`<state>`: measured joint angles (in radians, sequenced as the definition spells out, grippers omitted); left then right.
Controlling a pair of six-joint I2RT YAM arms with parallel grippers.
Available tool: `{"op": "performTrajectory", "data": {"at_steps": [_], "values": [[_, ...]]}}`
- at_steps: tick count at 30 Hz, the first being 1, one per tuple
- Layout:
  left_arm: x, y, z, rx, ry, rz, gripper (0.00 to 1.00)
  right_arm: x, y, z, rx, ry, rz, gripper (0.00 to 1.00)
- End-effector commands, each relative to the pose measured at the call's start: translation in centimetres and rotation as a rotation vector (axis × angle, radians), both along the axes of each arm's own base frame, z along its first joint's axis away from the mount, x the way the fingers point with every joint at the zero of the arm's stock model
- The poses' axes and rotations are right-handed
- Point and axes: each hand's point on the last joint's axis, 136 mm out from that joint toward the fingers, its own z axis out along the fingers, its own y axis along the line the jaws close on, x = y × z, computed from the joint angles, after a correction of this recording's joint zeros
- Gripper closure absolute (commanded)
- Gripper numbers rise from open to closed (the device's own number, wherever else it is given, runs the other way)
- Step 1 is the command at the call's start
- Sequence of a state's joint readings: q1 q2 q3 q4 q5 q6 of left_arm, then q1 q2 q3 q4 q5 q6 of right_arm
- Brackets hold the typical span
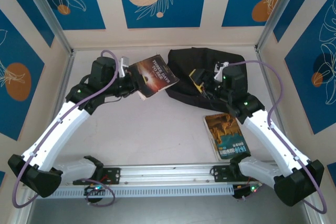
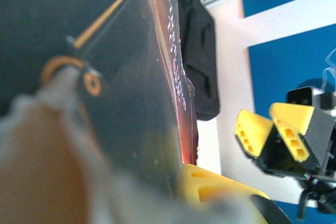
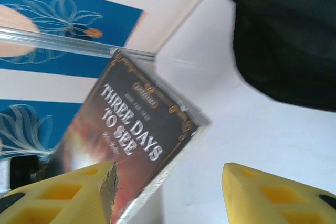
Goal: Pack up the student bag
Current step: Pass the book, then move the student bag to the top-center of the table.
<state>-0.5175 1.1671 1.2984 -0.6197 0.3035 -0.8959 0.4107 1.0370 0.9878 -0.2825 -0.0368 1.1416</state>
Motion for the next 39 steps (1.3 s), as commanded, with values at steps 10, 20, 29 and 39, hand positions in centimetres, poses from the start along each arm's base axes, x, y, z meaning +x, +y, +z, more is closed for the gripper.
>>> {"op": "performTrajectory", "data": {"at_steps": [10,20,29,39], "values": [[-1.4,4.1,-1.6,0.287,-0.024,0.014,1.00,4.2,-4.4,-4.9,-0.668,0.167,0.002,0.49],[-1.9,4.4,-1.4,0.319,-0.011,-0.015,1.00,13.5,-0.8,-7.4,-1.009,0.195,-0.021,0.19],[-1.8,3.9,-0.8,0.281,0.024,-0.052,1.00,21.3,3.1,-10.0,-1.112,0.186,-0.040,0.04],[-2.1,4.2,-1.5,0.323,0.035,-0.080,1.00,26.5,7.2,-12.5,-1.229,-0.040,-0.080,0.00]]}}
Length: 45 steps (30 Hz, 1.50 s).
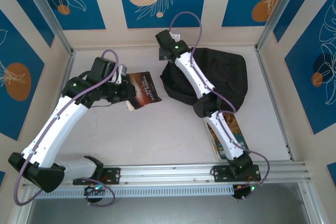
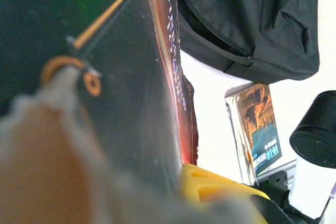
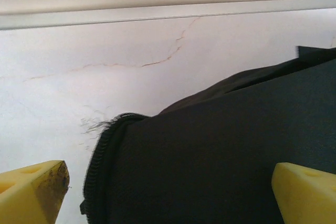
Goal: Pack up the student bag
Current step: Move the student bag to the top-center of the table.
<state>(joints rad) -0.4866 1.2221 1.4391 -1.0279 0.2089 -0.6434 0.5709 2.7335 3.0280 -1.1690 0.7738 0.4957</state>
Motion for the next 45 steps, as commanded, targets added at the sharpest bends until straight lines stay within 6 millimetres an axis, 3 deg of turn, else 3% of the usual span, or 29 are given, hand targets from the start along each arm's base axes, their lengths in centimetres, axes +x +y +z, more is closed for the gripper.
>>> {"op": "performTrajectory", "data": {"at_steps": [1,5,11,15,22,25,27,32,37,40,45], "values": [[0.3,-0.1,1.8,-0.009,-0.059,-0.031,1.00,1.3,-0.1,-0.1,-0.082,-0.067,-0.001,0.00],[0.2,0.2,1.6,0.006,-0.059,-0.027,1.00,1.6,-2.5,-0.8,-0.181,-0.065,-0.063,0.14],[0.5,0.2,1.5,0.003,-0.065,-0.018,1.00,1.5,-4.6,1.2,-0.224,-0.089,-0.100,0.65],[0.6,0.2,1.8,-0.004,-0.074,-0.014,1.00,1.5,-4.2,3.9,-0.199,-0.134,-0.068,0.98],[0.2,1.1,1.5,0.013,-0.083,0.019,1.00,-0.2,-4.2,7.8,-0.135,-0.144,-0.042,1.00],[0.1,1.9,1.4,0.025,-0.085,0.047,1.00,-1.4,-3.1,9.5,-0.095,-0.135,0.016,1.00],[0.1,2.9,1.2,0.053,-0.081,0.084,1.00,-2.7,-1.6,9.6,-0.027,-0.093,0.082,1.00],[-0.3,6.0,0.9,0.141,-0.064,0.186,1.00,-7.6,4.9,9.1,0.104,0.047,0.348,1.00],[-0.6,7.5,1.8,0.176,-0.105,0.230,1.00,-12.8,10.2,9.3,0.173,0.134,0.559,1.00],[-0.9,6.7,2.0,0.117,-0.105,0.215,1.00,-15.8,12.0,9.2,0.147,0.173,0.621,1.00],[-2.0,2.8,2.5,-0.117,-0.107,0.093,1.00,-19.9,12.7,9.8,0.160,0.241,0.647,1.00]]}}
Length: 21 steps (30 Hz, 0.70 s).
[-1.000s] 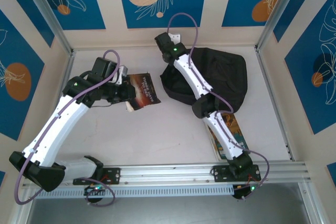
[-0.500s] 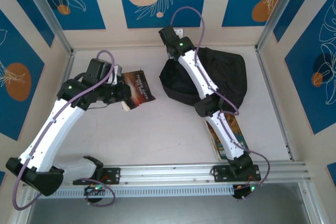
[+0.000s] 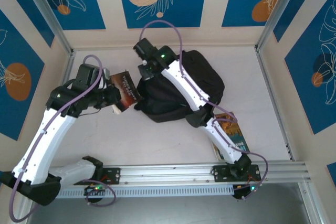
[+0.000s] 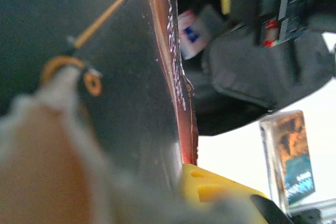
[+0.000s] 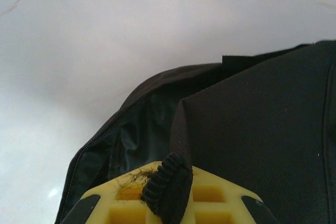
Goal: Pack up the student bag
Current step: Move the student bag to the top-center of the table.
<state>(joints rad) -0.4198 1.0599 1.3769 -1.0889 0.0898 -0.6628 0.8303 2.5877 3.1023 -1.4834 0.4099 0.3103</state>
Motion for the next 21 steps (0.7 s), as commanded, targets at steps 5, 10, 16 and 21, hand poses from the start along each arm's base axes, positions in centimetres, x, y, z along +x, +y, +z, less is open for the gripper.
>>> {"op": "performTrajectory", "data": {"at_steps": [5,10,16,21], "values": [[-1.9,-2.5,-0.6,-0.184,0.012,-0.092,1.00,-4.4,-2.0,7.0,0.179,0.080,-0.018,1.00],[-2.5,-0.9,-1.2,-0.096,-0.001,-0.077,1.00,-5.0,-3.7,8.4,0.181,0.090,-0.022,1.00],[0.0,-5.8,-2.6,-0.359,0.021,-0.137,1.00,-6.5,-3.3,9.5,0.251,0.148,0.032,0.98],[2.0,-6.9,-2.9,-0.448,-0.040,-0.105,1.00,-7.9,-2.4,9.7,0.293,0.204,0.059,0.91]]}}
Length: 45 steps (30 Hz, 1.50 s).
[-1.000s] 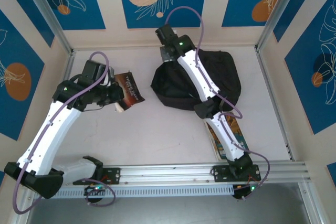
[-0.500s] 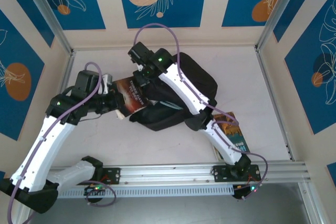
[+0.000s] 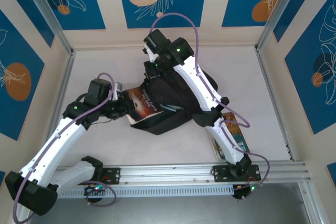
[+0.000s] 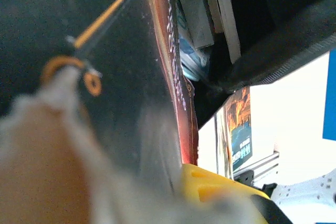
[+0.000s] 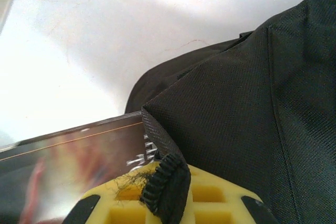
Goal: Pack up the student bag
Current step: Open the student bag at the top-center of the table.
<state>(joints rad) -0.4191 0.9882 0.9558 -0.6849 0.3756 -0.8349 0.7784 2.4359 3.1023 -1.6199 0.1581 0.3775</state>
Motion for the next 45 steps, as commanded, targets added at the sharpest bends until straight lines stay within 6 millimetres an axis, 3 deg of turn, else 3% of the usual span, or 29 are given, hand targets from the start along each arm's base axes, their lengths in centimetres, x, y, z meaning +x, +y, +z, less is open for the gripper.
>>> {"op": "performTrajectory", "data": {"at_steps": [1,2,3,6,10,15,20,24,26,28,31,33,39,45], "values": [[2.5,-1.9,3.8,-0.145,-0.158,-0.007,1.00,-3.5,0.0,4.1,0.113,0.025,0.038,0.77],[2.5,-2.0,3.6,-0.144,-0.161,-0.012,1.00,-3.6,-0.1,4.5,0.117,0.018,0.036,0.58],[2.5,-2.1,3.4,-0.151,-0.160,-0.015,1.00,-3.6,-0.5,4.8,0.111,0.004,0.021,0.47],[2.2,-2.8,3.6,-0.186,-0.185,-0.064,1.00,-3.4,-2.4,6.5,0.069,-0.081,-0.043,0.35],[1.3,-3.4,5.2,-0.205,-0.251,-0.148,1.00,-3.6,-6.5,8.1,-0.082,-0.218,-0.144,0.31],[-1.0,-4.2,7.8,-0.218,-0.365,-0.253,1.00,-5.7,-8.7,9.5,-0.266,-0.340,-0.091,0.23],[-2.4,-4.2,8.7,-0.183,-0.455,-0.297,1.00,-6.2,-11.0,11.5,-0.291,-0.401,-0.116,0.28],[-1.8,-4.2,8.2,-0.169,-0.454,-0.276,1.00,-7.3,-14.5,10.2,-0.304,-0.284,-0.243,0.33],[-1.3,-4.0,7.5,-0.150,-0.433,-0.251,1.00,-8.1,-16.3,8.4,-0.299,-0.190,-0.341,0.37],[-0.9,-4.0,6.9,-0.132,-0.421,-0.241,1.00,-8.5,-16.9,6.8,-0.278,-0.171,-0.360,0.39],[-0.6,-4.1,6.2,-0.104,-0.409,-0.239,1.00,-9.3,-16.8,4.7,-0.226,-0.165,-0.332,0.44],[-0.5,-4.3,6.0,-0.105,-0.401,-0.238,1.00,-10.0,-15.6,4.1,-0.115,-0.107,-0.276,0.39],[0.1,-4.3,5.3,-0.094,-0.377,-0.216,1.00,-10.5,-8.6,7.3,0.277,-0.236,0.063,0.32],[0.3,-4.3,5.3,-0.081,-0.373,-0.215,1.00,-7.2,-6.5,5.1,0.165,-0.307,0.175,0.35]]}}
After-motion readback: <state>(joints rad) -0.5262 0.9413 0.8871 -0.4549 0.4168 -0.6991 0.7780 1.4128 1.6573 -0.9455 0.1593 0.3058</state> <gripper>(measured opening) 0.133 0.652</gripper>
